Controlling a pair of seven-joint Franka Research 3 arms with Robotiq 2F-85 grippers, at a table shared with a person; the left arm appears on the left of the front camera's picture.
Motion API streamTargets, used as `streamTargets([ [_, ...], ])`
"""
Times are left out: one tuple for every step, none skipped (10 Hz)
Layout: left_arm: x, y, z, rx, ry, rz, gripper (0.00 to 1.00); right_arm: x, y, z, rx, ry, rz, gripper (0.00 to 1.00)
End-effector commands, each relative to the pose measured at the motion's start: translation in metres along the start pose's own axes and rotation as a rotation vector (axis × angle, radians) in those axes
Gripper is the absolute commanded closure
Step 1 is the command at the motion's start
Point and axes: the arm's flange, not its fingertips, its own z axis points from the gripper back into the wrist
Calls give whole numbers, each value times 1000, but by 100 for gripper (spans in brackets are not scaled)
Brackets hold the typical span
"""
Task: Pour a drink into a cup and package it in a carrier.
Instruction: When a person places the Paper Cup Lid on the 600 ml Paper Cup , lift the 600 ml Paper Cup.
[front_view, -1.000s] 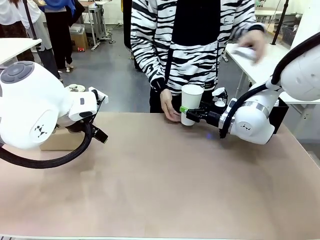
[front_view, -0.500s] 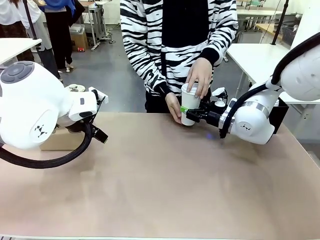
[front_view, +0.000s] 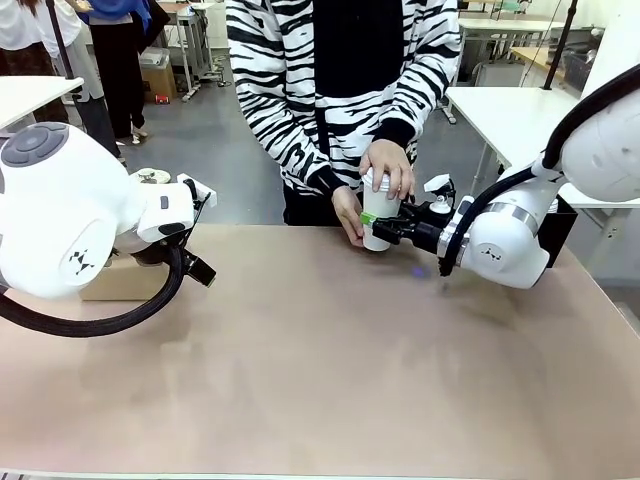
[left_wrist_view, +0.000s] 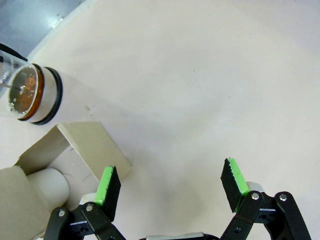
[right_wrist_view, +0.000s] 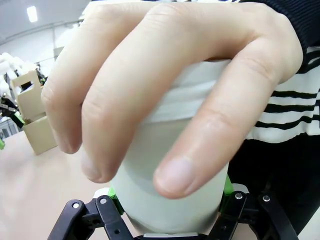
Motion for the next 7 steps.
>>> streamTargets([
  [0, 0, 0, -2, -1, 1, 0, 3, 3, -2, 0, -4, 1, 20],
  [0, 0, 0, -2, -1, 1, 0, 3, 3, -2, 0, -4, 1, 20],
  [0, 0, 0, -2, -1, 1, 0, 3, 3, -2, 0, -4, 1, 20],
  [0, 0, 0, -2, -1, 1, 0, 3, 3, -2, 0, -4, 1, 20],
  [0, 0, 0, -2, -1, 1, 0, 3, 3, -2, 0, -4, 1, 20],
  [0, 0, 0, -2, -1, 1, 0, 3, 3, -2, 0, -4, 1, 20],
  [0, 0, 0, -2, -1, 1, 0, 3, 3, -2, 0, -4, 1, 20],
])
